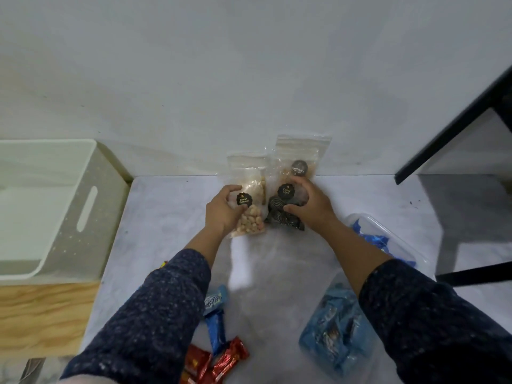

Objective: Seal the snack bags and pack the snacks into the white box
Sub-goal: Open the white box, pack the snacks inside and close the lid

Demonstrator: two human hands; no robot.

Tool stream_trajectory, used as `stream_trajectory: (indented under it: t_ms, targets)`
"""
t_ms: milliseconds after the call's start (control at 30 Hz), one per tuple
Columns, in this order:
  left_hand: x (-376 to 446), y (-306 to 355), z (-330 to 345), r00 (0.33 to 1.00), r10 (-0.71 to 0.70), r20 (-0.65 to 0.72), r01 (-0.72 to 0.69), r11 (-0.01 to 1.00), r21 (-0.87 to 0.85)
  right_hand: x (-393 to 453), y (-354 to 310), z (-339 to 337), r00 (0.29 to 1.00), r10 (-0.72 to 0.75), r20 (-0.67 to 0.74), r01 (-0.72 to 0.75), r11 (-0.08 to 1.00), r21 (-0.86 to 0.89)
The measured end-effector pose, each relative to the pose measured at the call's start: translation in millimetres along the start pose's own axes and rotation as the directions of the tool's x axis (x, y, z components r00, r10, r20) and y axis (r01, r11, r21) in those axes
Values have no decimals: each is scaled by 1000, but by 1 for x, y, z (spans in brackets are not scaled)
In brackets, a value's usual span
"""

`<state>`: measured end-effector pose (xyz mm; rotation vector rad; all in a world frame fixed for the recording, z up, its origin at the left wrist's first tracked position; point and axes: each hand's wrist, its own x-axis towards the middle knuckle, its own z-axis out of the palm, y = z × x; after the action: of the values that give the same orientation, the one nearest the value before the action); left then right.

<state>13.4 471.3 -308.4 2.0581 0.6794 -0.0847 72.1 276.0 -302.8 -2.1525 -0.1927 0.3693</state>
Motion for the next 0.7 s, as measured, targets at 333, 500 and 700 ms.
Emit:
stream_trajectory:
  t_ms: [333,500,700]
  targets:
    - [-24,-14,-80,994,107,-24,-110,979,-170,-46,-75,31,979,10,-206,27,984,176]
    - [-47,-28,-150,975,219,-33,-220,943,-249,-85,-131,67,956,3,-295,72,967,244]
    - [-71,-51,-241,941,305,-145,-335,899,-282,-114,-205,117,937,-55,-345,169,936,309]
